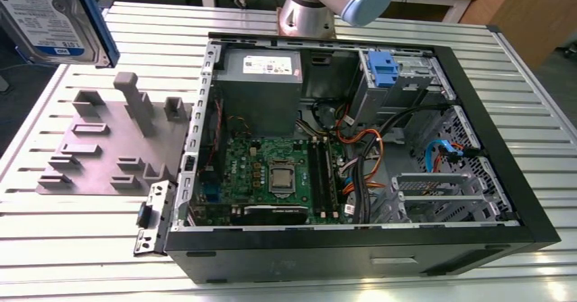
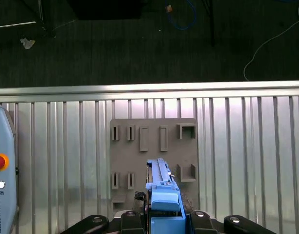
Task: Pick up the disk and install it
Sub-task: 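Pick up the disk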
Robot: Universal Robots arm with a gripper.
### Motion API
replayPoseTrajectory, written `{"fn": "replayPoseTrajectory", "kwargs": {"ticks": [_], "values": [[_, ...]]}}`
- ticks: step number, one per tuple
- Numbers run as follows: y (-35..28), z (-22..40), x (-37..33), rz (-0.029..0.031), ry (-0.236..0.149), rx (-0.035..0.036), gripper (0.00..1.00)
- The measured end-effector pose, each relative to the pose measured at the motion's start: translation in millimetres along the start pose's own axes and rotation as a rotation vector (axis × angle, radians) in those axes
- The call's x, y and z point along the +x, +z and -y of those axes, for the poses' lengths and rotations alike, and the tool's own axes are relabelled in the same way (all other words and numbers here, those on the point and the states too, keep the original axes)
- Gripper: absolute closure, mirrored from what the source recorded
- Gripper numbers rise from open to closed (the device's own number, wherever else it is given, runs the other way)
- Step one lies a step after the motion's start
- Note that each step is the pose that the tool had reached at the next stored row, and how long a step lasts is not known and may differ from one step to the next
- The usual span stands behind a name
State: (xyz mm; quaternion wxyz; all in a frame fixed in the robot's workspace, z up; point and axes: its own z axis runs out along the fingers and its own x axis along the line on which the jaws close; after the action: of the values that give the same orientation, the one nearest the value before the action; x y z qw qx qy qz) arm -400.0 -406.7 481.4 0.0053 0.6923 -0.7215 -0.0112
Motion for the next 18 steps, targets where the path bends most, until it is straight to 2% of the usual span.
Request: {"fn": "replayPoseTrajectory", "kwargs": {"ticks": [8,18], "values": [[-0.2,10.0,1.3,0.0001,0.000,0.0000,0.64],[-0.3,12.7,1.3,0.0000,0.000,0.0000,0.64]]}}
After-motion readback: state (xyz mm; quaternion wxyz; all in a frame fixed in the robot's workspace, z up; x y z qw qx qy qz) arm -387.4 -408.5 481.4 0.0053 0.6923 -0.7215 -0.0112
